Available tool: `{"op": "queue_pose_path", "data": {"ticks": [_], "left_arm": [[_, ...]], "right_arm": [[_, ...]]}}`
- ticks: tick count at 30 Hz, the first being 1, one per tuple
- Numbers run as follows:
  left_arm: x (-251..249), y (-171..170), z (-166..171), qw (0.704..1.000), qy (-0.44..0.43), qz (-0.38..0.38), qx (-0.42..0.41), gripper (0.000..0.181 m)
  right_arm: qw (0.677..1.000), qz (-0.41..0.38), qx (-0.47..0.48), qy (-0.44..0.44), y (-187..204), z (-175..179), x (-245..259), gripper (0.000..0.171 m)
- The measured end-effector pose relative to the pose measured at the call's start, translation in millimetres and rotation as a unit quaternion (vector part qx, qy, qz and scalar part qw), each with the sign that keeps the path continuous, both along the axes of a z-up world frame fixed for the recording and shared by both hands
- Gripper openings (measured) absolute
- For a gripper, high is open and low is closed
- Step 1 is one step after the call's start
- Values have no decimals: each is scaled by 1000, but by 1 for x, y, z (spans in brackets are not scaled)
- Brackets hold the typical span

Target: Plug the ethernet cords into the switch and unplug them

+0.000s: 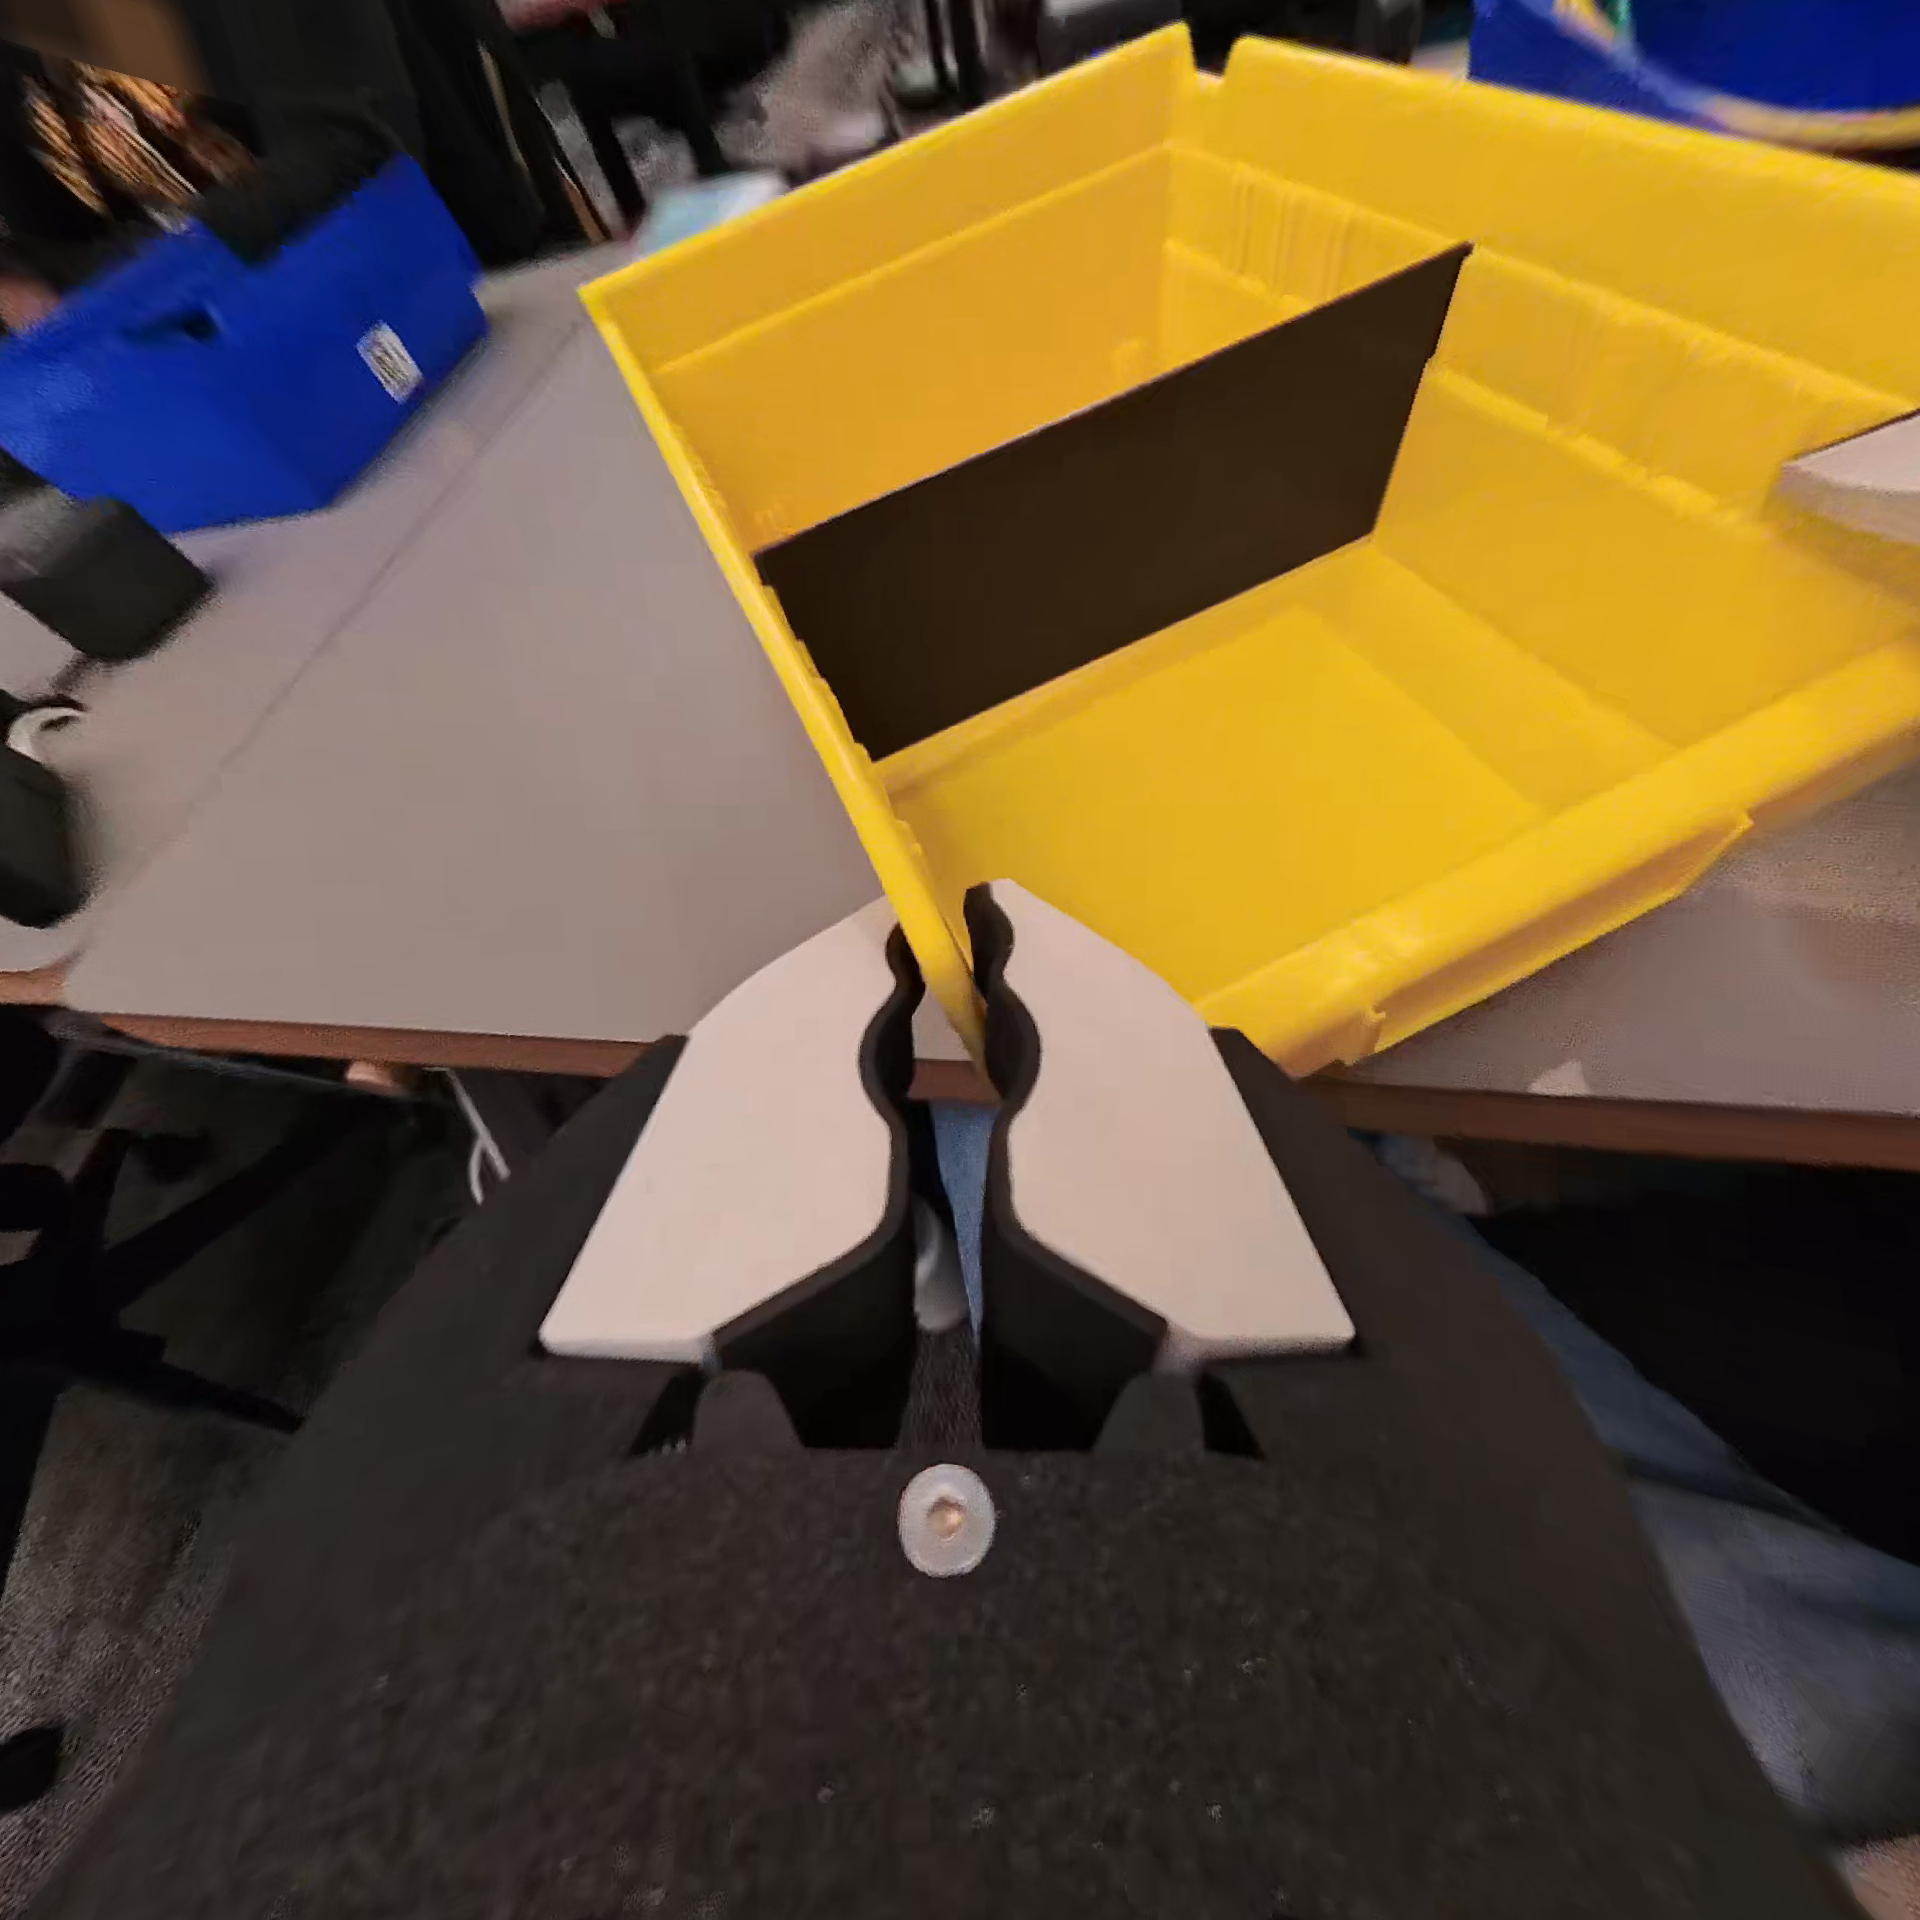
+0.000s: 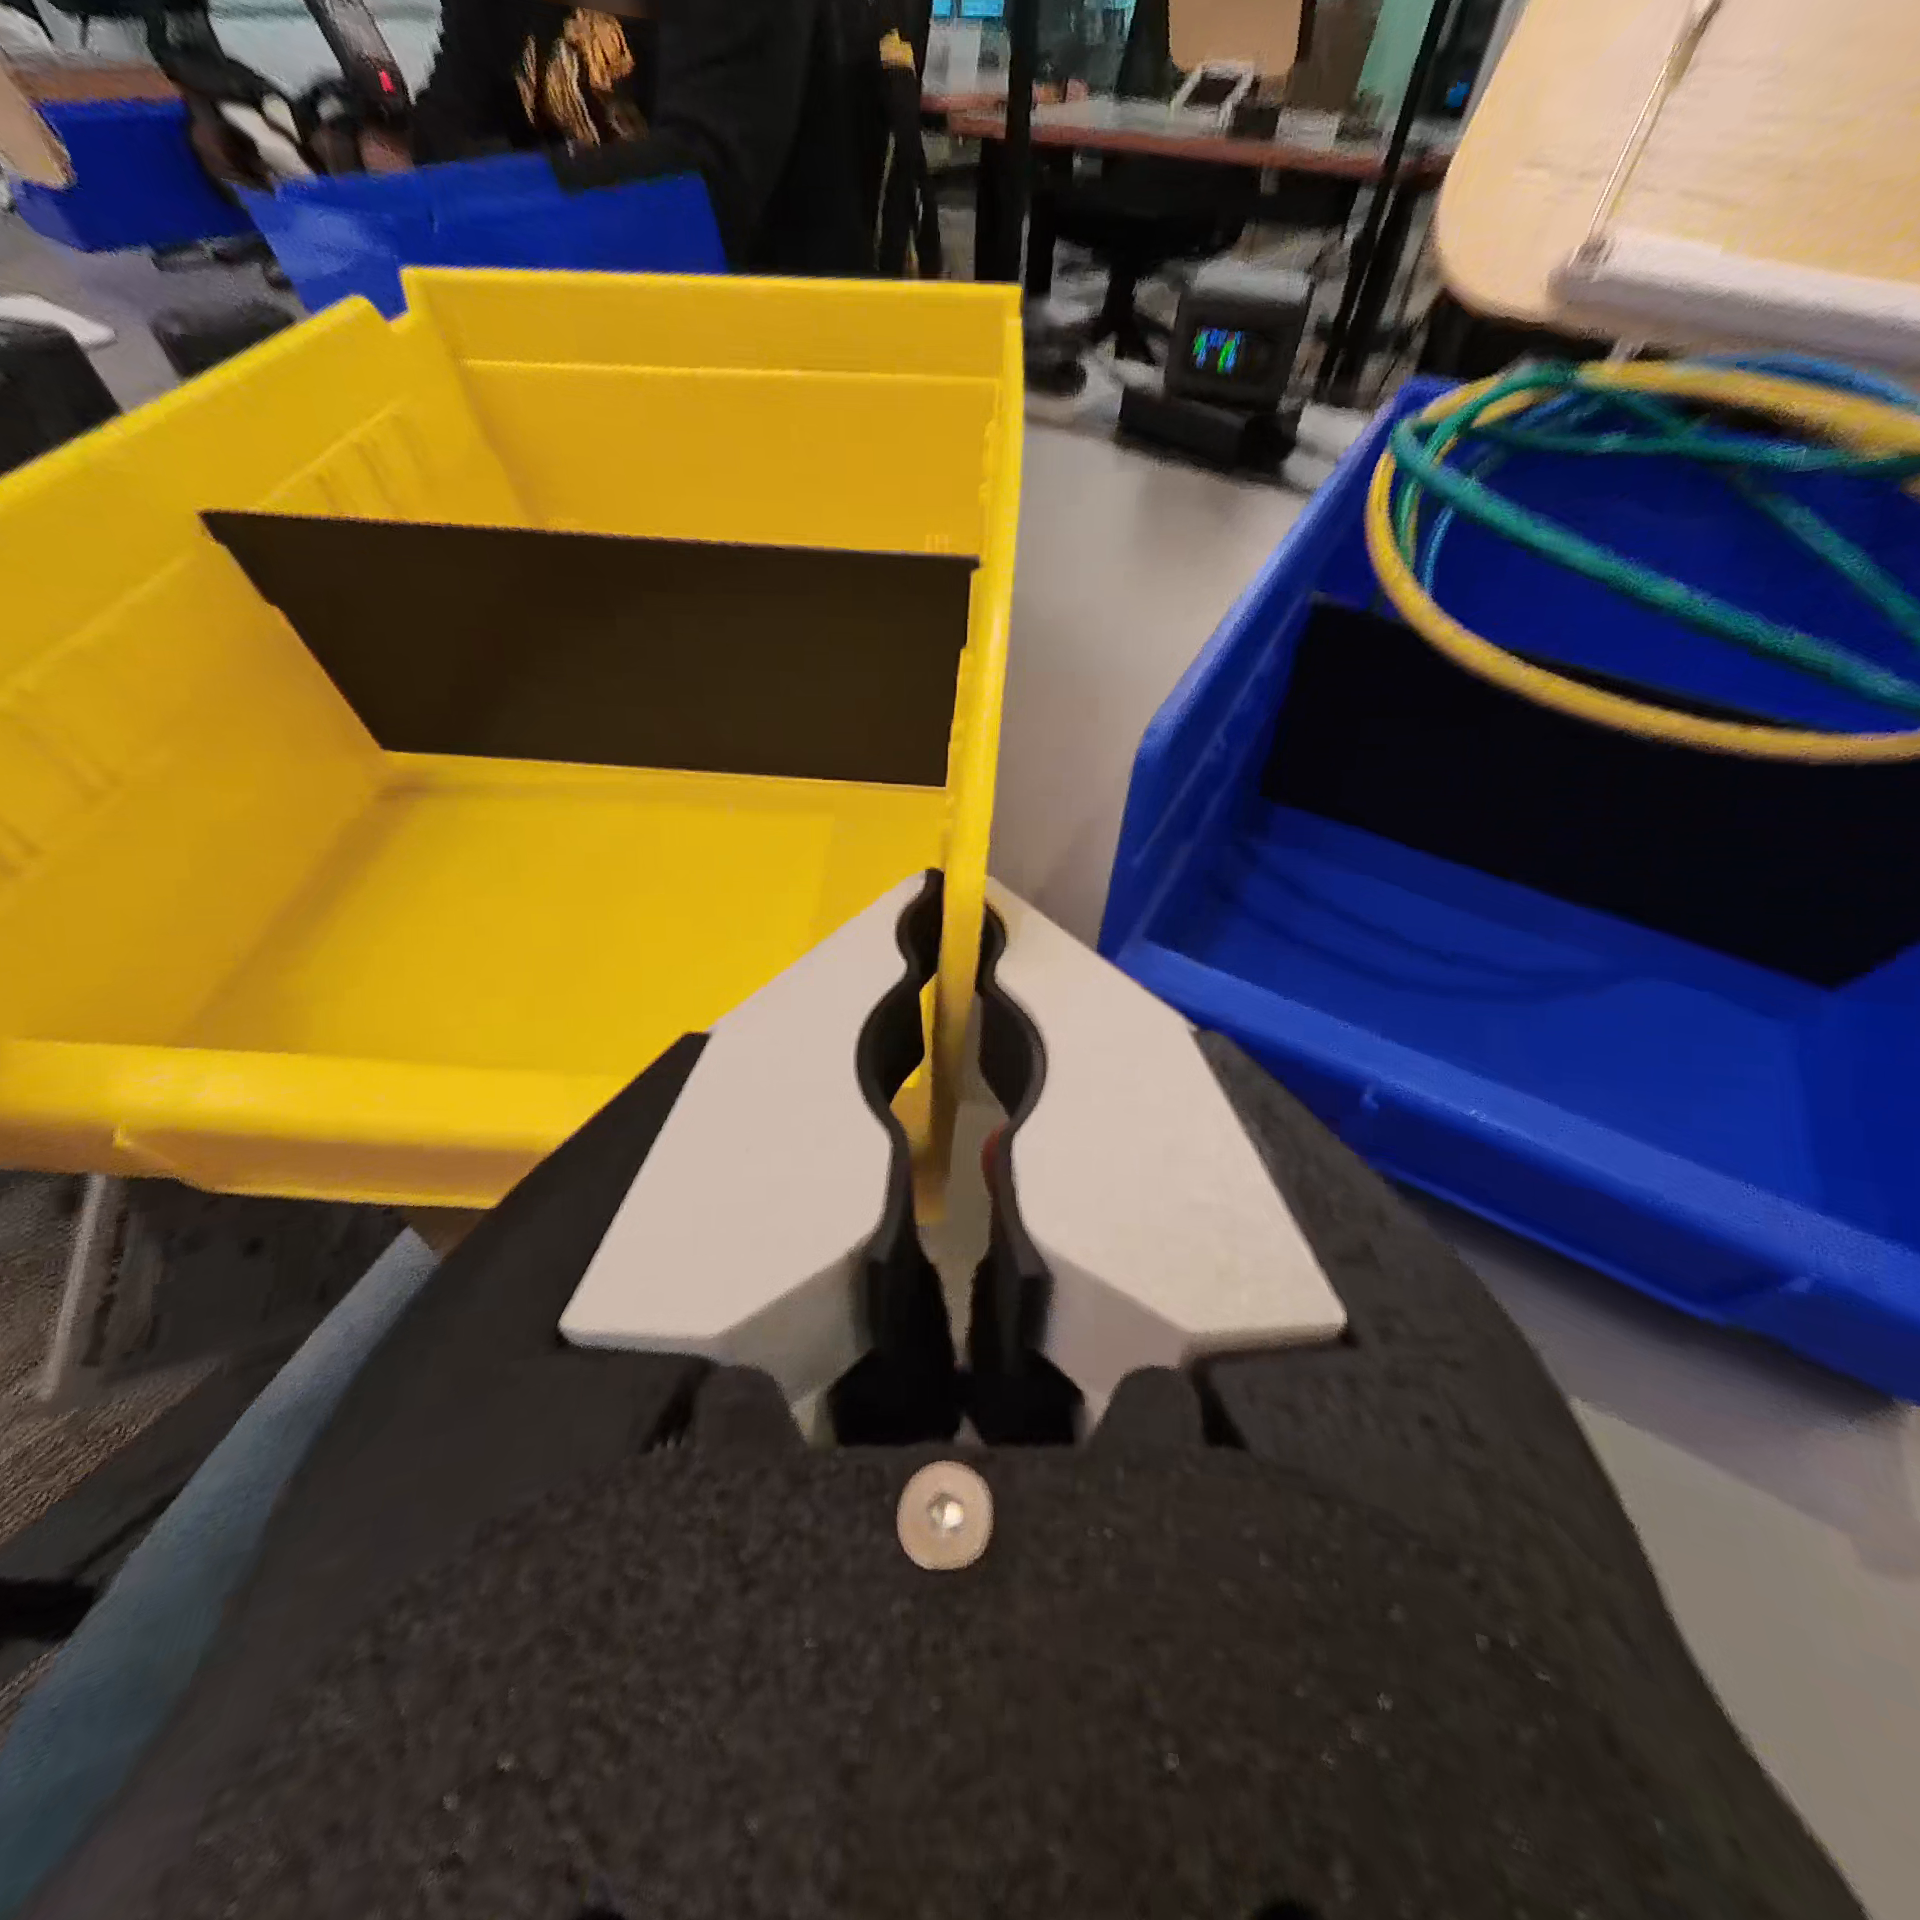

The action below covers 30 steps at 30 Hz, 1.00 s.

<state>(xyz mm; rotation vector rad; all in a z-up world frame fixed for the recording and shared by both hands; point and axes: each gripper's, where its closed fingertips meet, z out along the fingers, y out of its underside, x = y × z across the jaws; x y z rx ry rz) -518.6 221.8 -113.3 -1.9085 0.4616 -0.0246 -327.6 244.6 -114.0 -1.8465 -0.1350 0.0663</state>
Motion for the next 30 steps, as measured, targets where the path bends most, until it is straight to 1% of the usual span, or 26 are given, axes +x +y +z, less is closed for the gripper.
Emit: {"op": "queue_pose_path", "data": {"ticks": [3, 5, 7, 10, 12, 14, 15, 18, 20, 23, 26, 28, 30], "left_arm": [[8, -6, 31, 997, -14, 9, 70, 7], [25, -5, 59, 993, -30, -8, 113, 7], [53, -1, 90, 987, -39, -36, 152, 8], [116, 5, 136, 973, -53, -93, 206, 8], [172, 5, 161, 960, -67, -141, 232, 9], [237, 2, 175, 946, -65, -192, 252, 9], [272, -1, 175, 941, -60, -216, 253, 10], [375, -14, 159, 935, -54, -271, 221, 9], [436, -23, 137, 937, -46, -291, 187, 9], [509, -39, 89, 942, -42, -315, 112, 9], [551, -47, 39, 945, -21, -318, 68, 8], [563, -49, 15, 948, -9, -316, 46, 8], [567, -50, -3, 949, -6, -313, 27, 8]], "right_arm": [[998, -11, 64, -20, -9, 41, 8, 1], [994, -22, 100, -32, -15, 76, 25, 1], [988, -45, 138, -49, -22, 112, 52, 1], [976, -99, 182, -62, -38, 160, 113, 1], [966, -149, 206, -56, -56, 183, 166, 1], [952, -205, 223, -47, -77, 195, 227, 1], [945, -234, 224, -47, -88, 195, 259, 1], [934, -298, 195, -39, -120, 176, 355, 1], [934, -321, 149, -36, -136, 149, 415, 1], [936, -343, 74, -20, -159, 98, 484, 1], [934, -358, 23, -10, -173, 46, 524, 1], [935, -353, -5, 9, -174, 14, 537, 1], [940, -340, -37, 13, -170, -9, 544, 1]]}}
